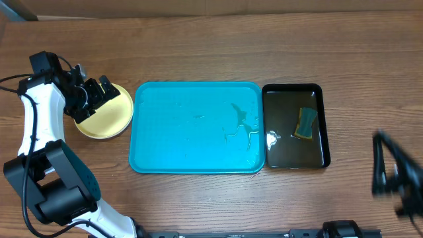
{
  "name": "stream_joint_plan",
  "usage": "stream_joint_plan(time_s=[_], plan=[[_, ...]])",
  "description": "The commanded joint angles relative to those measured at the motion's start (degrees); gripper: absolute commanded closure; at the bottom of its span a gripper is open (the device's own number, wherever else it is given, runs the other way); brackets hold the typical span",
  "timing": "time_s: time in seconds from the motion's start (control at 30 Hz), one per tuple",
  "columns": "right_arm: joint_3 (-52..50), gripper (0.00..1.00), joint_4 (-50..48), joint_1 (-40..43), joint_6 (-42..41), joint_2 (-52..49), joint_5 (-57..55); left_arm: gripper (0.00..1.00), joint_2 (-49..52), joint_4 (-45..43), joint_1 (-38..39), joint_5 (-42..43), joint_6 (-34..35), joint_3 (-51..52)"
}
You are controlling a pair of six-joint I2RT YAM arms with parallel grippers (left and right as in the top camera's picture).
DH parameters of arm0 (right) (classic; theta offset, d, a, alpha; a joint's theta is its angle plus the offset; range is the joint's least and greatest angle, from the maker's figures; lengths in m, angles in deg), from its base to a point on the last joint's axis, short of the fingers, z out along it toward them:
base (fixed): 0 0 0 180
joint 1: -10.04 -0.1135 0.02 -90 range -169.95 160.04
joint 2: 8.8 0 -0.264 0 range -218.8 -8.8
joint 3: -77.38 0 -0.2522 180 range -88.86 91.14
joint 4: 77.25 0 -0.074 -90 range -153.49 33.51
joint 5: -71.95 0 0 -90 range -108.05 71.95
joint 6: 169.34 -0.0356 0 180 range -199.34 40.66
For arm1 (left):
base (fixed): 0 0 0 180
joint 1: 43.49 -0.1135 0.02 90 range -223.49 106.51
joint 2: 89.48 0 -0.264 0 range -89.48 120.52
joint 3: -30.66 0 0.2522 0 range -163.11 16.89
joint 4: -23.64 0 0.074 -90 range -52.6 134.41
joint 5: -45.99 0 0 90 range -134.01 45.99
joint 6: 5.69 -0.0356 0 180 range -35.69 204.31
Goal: Clean dirty plates on tray and stack at the side
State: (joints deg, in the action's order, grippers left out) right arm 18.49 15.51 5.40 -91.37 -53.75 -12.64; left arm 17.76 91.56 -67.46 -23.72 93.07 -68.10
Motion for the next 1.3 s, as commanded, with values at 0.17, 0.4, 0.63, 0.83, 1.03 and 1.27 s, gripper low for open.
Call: stream_joint_plan(time_s=[0.17, 0.4, 0.63, 0.83, 1.03, 1.27], plan=[[-0.1, 0.0, 3.3, -2.8, 0.3, 9.3, -3.0, 0.0, -1.6, -0.2, 0.1, -0.4, -1.3, 0.1], [-8.4, 0.0, -2.5, -2.8, 4.9, 16.5, -3.6, 0.0, -1.6, -0.2, 0.1, -0.4, -1.2, 0.1], [-30.8, 0.0, -24.8, -2.8, 9.3, 27.6, -2.6, 0.0, -1.6, -0.2, 0.1, -0.4, -1.2, 0.1], [-49.7, 0.0, -44.1, -2.8, 9.3, 35.1, -1.2, 0.0, -1.6, -0.2, 0.1, -0.4, -1.2, 0.1], [-67.8, 0.0, -66.3, -2.8, 9.2, 40.4, 1.3, 0.0, -1.6, -0.2, 0.1, -0.4, -1.2, 0.1], [-83.7, 0.0, -80.5, -2.8, 8.8, 44.8, 2.3, 0.0, -1.6, -0.2, 0.1, -0.4, -1.2, 0.1]])
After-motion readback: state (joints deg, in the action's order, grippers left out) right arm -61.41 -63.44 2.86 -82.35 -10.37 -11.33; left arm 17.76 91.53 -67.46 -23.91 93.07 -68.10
